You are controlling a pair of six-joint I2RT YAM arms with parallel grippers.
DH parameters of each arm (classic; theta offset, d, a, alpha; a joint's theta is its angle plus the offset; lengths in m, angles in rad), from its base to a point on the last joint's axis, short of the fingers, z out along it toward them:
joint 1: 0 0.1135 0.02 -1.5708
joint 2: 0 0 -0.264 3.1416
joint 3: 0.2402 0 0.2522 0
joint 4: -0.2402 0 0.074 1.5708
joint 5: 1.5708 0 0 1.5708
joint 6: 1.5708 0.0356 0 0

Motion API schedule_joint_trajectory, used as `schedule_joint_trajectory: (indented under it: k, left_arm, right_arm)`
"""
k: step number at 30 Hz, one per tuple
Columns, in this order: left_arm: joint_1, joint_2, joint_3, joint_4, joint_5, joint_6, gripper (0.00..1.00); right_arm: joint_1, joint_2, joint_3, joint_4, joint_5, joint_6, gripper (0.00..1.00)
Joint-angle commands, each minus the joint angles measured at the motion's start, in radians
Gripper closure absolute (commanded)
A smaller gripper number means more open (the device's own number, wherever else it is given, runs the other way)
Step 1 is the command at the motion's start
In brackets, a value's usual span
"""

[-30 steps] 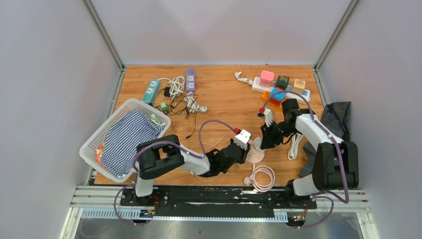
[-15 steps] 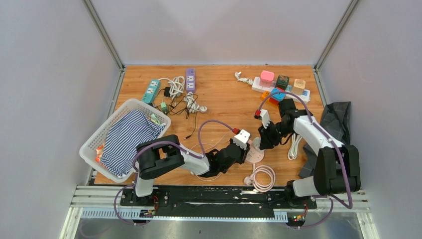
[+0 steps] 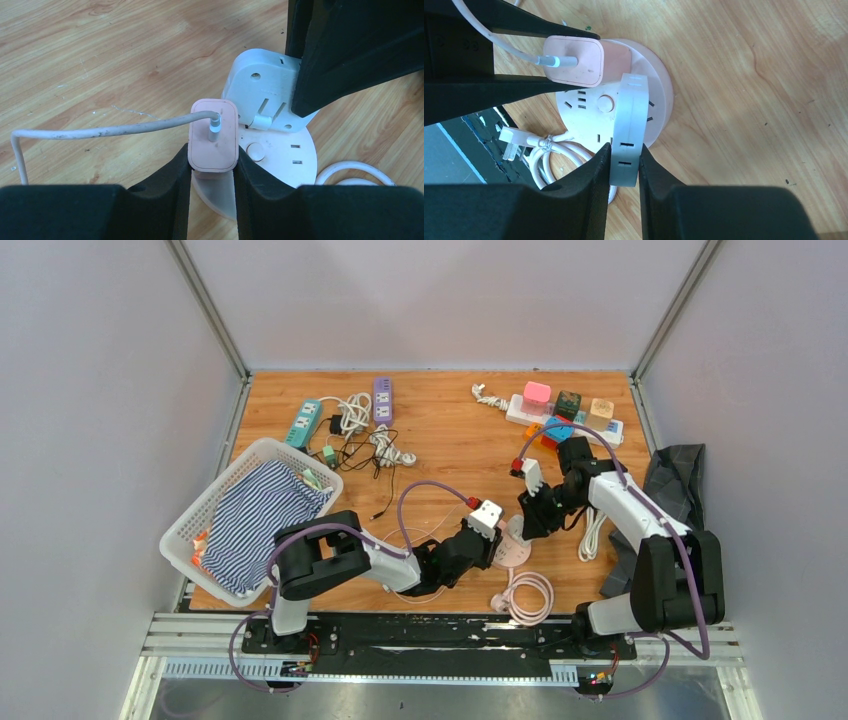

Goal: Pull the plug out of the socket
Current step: Remove the plug from the socket.

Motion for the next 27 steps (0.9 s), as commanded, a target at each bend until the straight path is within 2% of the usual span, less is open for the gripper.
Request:
schedule_joint_trajectory:
  k: [1, 11, 13, 18, 21, 23, 27]
  left_arm:
    - [-0.008, 0.037, -0.012, -0.028, 0.075, -0.046, 1.00]
    - [-0.006, 0.047, -0.007, -0.027, 0.095, -0.037, 1.00]
    - [-0.006, 0.048, -0.008, -0.027, 0.097, -0.036, 1.00]
    - [-0.006, 0.049, -0.009, -0.027, 0.098, -0.039, 1.00]
    - [-0.006, 0.049, -0.009, -0.028, 0.098, -0.038, 1.00]
    - [-0.006, 0.049, -0.009, -0.028, 0.098, -0.041, 1.00]
    - [-0.007, 0.050, -0.009, -0.027, 0.098, -0.041, 1.00]
  right_arm:
    - [-0.006, 0.010, -0.032, 0.017, 0.018, 0.010, 1.00]
    - [0.090, 0.031, -0.016, -0.130, -0.195, -0.154, 1.00]
    - [0.092, 0.028, -0.014, -0.120, -0.170, -0.149, 1.00]
    - [0.059, -0.011, -0.023, 0.022, 0.085, -0.014, 1.00]
    - [0.020, -0.031, -0.029, 0.078, 0.154, 0.031, 1.00]
    - [0.007, -0.037, -0.036, 0.086, 0.149, 0.038, 1.00]
    - [0.015, -0.019, -0.033, 0.026, 0.002, -0.008, 1.00]
